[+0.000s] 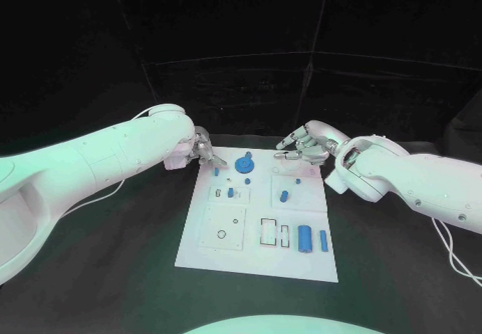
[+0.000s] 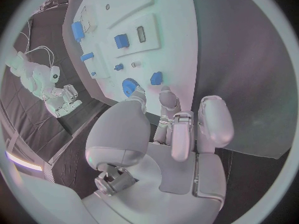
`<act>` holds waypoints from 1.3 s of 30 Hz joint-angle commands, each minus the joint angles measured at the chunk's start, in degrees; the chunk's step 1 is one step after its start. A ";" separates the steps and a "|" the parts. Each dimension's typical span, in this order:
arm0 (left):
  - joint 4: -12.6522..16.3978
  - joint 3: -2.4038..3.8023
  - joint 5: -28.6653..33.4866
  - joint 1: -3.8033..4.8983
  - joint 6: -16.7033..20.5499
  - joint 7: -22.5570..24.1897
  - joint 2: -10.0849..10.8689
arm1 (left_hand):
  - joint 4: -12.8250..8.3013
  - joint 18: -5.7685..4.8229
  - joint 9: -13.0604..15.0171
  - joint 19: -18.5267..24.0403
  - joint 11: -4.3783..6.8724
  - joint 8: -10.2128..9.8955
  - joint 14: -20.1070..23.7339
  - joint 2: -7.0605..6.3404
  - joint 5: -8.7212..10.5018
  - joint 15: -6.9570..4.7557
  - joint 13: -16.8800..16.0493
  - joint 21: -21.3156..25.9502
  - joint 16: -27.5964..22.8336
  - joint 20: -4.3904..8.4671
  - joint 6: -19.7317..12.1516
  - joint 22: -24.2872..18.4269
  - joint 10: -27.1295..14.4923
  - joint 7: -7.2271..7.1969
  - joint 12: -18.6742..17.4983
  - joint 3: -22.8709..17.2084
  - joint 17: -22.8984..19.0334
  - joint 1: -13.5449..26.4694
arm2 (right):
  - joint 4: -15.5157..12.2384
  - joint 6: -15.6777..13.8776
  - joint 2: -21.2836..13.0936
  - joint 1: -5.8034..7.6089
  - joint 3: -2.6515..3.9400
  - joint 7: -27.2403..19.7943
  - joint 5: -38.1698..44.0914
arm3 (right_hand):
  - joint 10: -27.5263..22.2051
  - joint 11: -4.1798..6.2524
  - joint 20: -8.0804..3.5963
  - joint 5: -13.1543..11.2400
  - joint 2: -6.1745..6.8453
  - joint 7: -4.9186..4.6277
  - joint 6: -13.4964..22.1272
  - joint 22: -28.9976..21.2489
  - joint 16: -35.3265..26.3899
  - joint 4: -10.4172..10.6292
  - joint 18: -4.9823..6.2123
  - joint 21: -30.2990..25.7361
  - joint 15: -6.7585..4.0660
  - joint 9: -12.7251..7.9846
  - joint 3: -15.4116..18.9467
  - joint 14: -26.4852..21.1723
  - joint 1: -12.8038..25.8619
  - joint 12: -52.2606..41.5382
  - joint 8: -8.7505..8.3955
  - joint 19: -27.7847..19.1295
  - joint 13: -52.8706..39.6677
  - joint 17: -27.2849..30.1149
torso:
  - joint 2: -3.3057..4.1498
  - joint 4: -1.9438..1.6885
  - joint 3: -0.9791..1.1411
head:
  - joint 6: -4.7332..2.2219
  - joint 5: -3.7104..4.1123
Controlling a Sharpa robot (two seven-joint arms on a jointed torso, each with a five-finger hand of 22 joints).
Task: Assemble the parts on the task board
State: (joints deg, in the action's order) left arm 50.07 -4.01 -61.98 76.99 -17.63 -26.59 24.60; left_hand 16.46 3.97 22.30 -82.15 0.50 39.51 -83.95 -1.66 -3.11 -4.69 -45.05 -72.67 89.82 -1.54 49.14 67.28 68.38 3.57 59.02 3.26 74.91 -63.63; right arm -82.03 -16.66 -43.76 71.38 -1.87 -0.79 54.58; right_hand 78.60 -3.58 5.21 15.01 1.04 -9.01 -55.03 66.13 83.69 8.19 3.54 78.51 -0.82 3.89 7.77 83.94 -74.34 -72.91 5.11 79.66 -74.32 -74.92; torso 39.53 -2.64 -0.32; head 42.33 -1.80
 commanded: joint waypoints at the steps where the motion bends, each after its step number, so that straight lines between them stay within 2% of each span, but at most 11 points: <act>1: -0.46 0.02 -1.54 -0.07 -0.92 0.85 -0.21 | -0.17 0.89 -0.13 -0.07 0.05 -0.21 -5.98 0.25 -0.07 0.44 -0.01 -0.32 0.03 -0.40 0.48 0.10 0.28 0.06 0.22 0.36 14.84 -0.38 | -0.05 0.42 0.04 0.11 0.04 -0.60 0.21 | -0.26 -0.06 0.05 0.36 -0.09 0.42 0.13 -0.02 -0.25 -0.05 1.17 -0.18 0.03 0.06 0.42 3.36 0.37 0.26 0.38 -0.48 0.06 -2.79 | -0.02 -0.05 -0.03 | -0.02 -0.12; 6: -0.63 0.01 -1.59 -0.25 -1.13 1.01 -0.37 | -0.35 0.85 -0.34 -0.17 0.13 -0.16 -6.01 0.81 -0.11 0.38 -0.10 -0.46 0.09 -0.37 0.89 0.33 0.48 -0.05 0.42 0.38 14.94 -1.08 | -0.02 0.43 0.04 0.11 0.04 -0.60 0.21 | -0.28 -0.06 0.05 0.43 -0.11 0.42 0.13 -0.07 -0.25 -0.05 1.18 -0.21 0.03 0.07 0.45 3.37 0.36 0.28 0.39 -0.50 0.08 -2.80 | -0.06 -0.05 0.00 | 0.02 -0.17; 25: 0.35 -0.09 -1.60 -0.44 -1.39 1.38 -0.56 | -0.80 0.75 -0.72 -0.40 0.29 -0.09 -6.05 1.62 -0.13 0.25 -0.27 -0.83 0.18 -0.27 1.54 0.87 0.89 -0.22 0.79 0.51 15.09 -2.49 | 0.09 0.46 0.07 0.11 0.04 -0.61 0.21 | -0.27 -0.06 0.04 0.54 -0.16 0.43 0.11 -0.10 -0.28 -0.07 1.19 -0.23 0.02 0.07 0.48 3.36 0.32 0.26 0.41 -0.51 0.07 -2.75 | -0.02 -0.05 0.00 | -0.09 -0.24; 32: 0.58 -0.13 -1.59 -0.46 -2.32 1.17 -0.61 | -1.77 0.73 -1.14 -0.44 0.41 -0.07 -6.05 3.17 -0.15 0.16 -0.06 -0.87 0.18 -0.16 1.93 1.03 0.98 -0.32 0.85 -0.26 15.09 -4.71 | 0.15 0.48 0.07 0.11 0.04 -0.59 0.23 | -0.29 -0.05 0.04 0.70 -0.24 0.44 0.08 -0.14 -0.30 -0.11 1.19 -0.25 0.02 0.08 0.52 3.36 0.24 0.28 0.44 -0.52 0.10 -2.73 | -0.03 -0.04 0.01 | -0.01 -0.27; 39: 0.65 -0.17 -1.59 -0.46 -2.77 1.08 -0.62 | -2.56 0.70 -1.40 -0.49 0.44 -0.10 -6.05 3.75 -0.16 0.13 0.07 -0.95 0.18 -0.14 2.09 1.22 1.02 -0.35 0.87 -0.87 15.09 -5.99 | 0.20 0.50 0.09 0.11 0.04 -0.58 0.26 | -0.29 -0.05 0.04 0.70 -0.24 0.44 0.08 -0.14 -0.30 -0.11 1.19 -0.25 0.02 0.08 0.52 3.36 0.24 0.28 0.44 -0.52 0.10 -2.73 | -0.04 -0.05 0.00 | 0.05 -0.29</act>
State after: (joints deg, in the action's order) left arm 50.63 -4.20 -63.22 76.44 -19.32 -25.77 24.04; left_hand 14.04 3.96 20.93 -82.35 0.84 39.51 -83.95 2.26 -3.11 -4.69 -45.04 -73.24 89.82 -1.74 50.80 68.44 69.13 3.16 59.68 2.33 74.91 -69.23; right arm -81.79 -16.49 -43.71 71.38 -1.87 -0.87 54.67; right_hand 78.60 -3.58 5.21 15.50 1.04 -9.00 -55.03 66.02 83.69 8.03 4.06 78.51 -0.82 3.88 7.93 83.94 -74.34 -72.91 5.31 79.66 -74.27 -74.91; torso 39.49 -2.70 -0.31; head 42.38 -2.08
